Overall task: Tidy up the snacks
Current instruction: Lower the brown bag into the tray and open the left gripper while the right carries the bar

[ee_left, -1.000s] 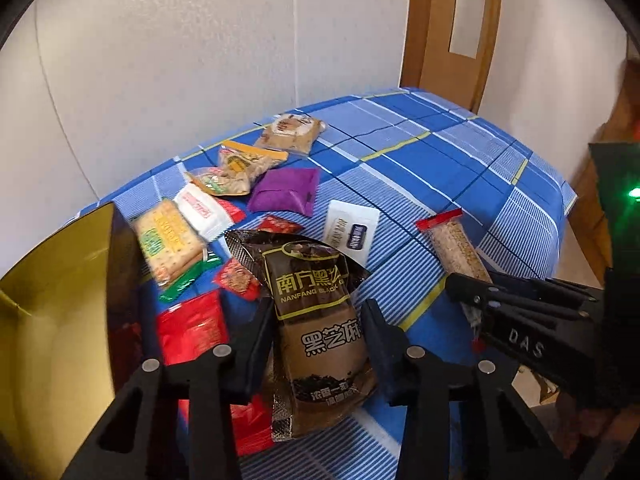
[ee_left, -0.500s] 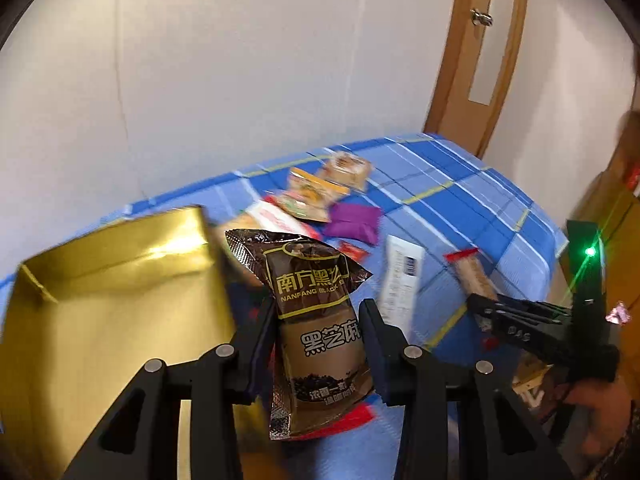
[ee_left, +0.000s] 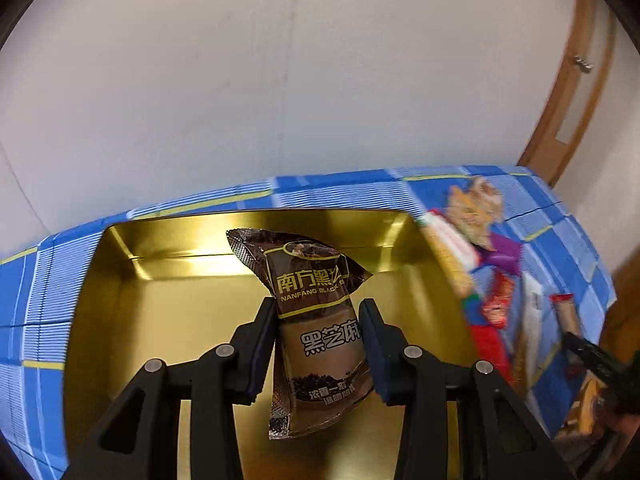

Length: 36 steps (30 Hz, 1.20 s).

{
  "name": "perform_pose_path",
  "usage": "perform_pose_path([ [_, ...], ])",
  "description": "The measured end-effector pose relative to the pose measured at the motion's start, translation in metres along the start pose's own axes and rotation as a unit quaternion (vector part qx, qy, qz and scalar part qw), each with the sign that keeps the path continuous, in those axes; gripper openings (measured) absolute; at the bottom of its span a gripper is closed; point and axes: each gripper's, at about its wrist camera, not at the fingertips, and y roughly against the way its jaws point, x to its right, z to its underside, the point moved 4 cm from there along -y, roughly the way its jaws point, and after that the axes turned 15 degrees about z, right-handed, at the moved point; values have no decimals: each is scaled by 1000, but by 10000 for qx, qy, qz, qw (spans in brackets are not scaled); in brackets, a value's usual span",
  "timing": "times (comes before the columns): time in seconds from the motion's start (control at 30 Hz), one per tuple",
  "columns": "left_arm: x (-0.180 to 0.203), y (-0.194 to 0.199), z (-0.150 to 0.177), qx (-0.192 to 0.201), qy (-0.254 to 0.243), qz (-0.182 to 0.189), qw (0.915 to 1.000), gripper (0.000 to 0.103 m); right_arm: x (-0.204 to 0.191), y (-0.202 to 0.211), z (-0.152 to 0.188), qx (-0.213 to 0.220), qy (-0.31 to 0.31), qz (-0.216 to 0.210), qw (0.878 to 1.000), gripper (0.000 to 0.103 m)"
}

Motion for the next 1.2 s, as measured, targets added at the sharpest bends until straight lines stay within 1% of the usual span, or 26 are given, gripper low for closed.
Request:
perform_pose_path([
  [0.1,-23,-4,-1,-116,72,-311,9994,42,-4,7,-1,196,89,8,9998,29],
  [0.2,-43,-2,1,-169,261,-394,9987,40,-9,14,-3,394,181,-11,9991,29],
  [0.27,-51,1,1,-131,274,-478,9984,38,-13,17,-3,522,286,-2,9982,29],
  [0.37,-56,5,-2,-68,137,-759,9970,38,-20,21,-3,610,388,-51,9974,29],
  [0.5,-68,2,1,-138,286,-966,9948,38,-27,24,0,695,493,-55,9963,29],
  [0.57,-72,1,2,-185,406,-947,9945,38,-30,27,1,718,471,-145,9962,29],
  [0.6,-71,2,2,-186,475,-831,9952,38,-32,29,2,753,484,-167,9958,29],
  [0.63,-67,5,1,-155,525,-626,9965,38,-35,31,2,821,532,-178,9950,29],
  [0.67,-62,7,2,-128,515,-469,9975,39,-38,33,3,884,578,-190,9942,29],
  [0.7,-55,8,2,-156,421,-408,9982,40,-41,36,3,956,621,-225,9932,29],
  [0.77,-45,2,6,-309,126,-573,9978,41,-47,40,4,1030,678,-268,9920,29],
  [0.8,-42,-6,9,-479,-81,-816,9955,41,-50,42,5,1067,700,-291,9914,29],
  [0.83,-43,-11,10,-567,-84,-897,9943,41,-52,45,5,1112,717,-315,9907,29],
  [0.87,-46,-12,11,-565,-14,-907,9943,41,-54,49,5,1171,738,-336,9898,29],
  [0.9,-53,-13,11,-572,146,-978,9935,43,-57,55,5,1261,784,-367,9882,29],
  [0.93,-56,-13,11,-562,197,-1052,9927,43,-59,59,4,1306,822,-388,9873,29],
  [1.0,-65,-12,11,-625,198,-1389,9881,43,-69,71,3,1375,909,-531,9849,29],
  [1.03,-72,-10,13,-654,300,-1535,9855,43,-77,78,2,1365,924,-706,9838,29],
  [1.1,-84,-5,13,-578,549,-1549,9847,43,-89,89,-1,1346,936,-949,9819,29],
  [1.13,-87,-1,12,-511,633,-1527,9849,43,-102,96,-3,1326,979,-1137,9797,29],
  [1.17,-88,5,11,-395,702,-1483,9857,46,-111,101,-4,1308,1018,-1245,9783,29],
  [1.2,-88,9,11,-315,735,-1452,9862,52,-121,105,-5,1291,1065,-1333,9768,29],
])
